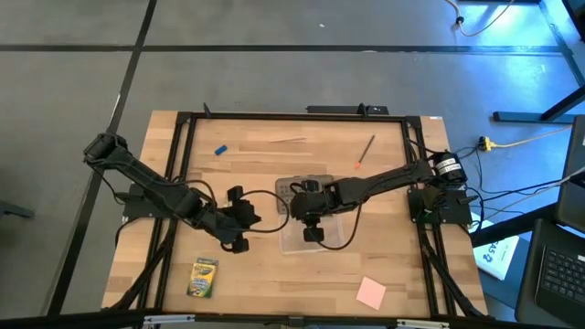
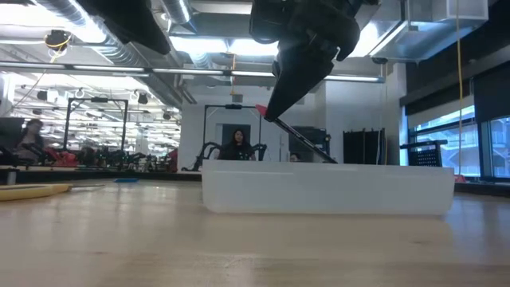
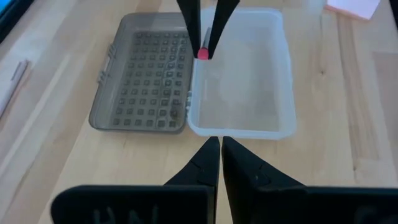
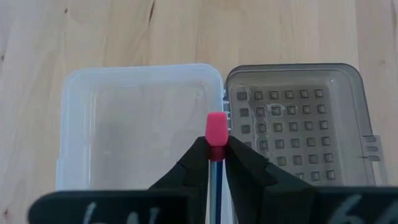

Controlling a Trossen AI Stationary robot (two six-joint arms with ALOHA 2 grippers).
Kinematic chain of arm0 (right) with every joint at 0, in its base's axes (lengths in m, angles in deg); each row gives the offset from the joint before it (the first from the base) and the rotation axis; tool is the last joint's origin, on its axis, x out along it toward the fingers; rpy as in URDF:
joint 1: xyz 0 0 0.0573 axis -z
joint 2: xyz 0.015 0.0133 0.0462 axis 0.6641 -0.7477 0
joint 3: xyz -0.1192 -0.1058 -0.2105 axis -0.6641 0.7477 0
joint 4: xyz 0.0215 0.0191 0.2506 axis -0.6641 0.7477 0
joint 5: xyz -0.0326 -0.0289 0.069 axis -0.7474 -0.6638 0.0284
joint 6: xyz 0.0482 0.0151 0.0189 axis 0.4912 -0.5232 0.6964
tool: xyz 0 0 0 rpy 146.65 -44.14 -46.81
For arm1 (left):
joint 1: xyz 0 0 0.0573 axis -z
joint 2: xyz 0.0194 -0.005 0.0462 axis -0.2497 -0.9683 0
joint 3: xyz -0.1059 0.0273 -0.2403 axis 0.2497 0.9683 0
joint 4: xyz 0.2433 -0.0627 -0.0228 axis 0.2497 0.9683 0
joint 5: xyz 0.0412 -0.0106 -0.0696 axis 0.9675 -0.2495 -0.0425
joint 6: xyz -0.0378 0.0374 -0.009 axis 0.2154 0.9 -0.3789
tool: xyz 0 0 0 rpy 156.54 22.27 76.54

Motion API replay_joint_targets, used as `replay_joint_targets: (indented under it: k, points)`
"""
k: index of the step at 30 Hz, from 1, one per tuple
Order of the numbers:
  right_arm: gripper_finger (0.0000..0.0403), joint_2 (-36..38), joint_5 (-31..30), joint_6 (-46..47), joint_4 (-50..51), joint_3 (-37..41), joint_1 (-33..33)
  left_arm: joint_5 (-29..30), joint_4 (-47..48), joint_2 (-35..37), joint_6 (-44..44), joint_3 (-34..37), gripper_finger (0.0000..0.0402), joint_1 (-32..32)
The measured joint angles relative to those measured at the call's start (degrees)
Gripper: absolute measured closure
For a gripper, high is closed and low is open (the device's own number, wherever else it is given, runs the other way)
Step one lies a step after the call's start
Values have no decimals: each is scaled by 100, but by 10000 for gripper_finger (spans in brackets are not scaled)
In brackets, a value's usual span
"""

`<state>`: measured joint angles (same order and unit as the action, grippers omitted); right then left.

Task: Pack school essentials
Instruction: Put the black and pink pencil into the transparent supply box, then put the black and orange pencil into the transparent supply box

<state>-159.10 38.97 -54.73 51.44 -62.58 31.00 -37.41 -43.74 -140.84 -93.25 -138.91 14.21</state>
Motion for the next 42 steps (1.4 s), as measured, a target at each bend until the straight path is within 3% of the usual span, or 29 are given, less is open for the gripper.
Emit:
replay_joint_targets:
  k: [6,16,23,31,35,38,42]
  points:
    - [348,-2,0,2,4,0,3,1,1,0,-4,0,388,0]
    - [304,-2,-17,0,7,0,3,0,2,0,-13,0,388,0]
    - [299,25,-319,-398,101,2,3,-1,3,0,-41,0,388,0]
    - [298,733,-971,-879,1673,7,258,-148,3,0,-61,0,388,0]
    - [298,1060,-952,-934,2682,7,535,-148,-30,0,-100,2,388,-37]
    - [298,1231,-826,-866,3115,48,878,-148,-43,0,-225,3,388,-93]
    - [298,1591,-142,-1113,2915,567,1388,-148,-46,1,-326,4,388,-136]
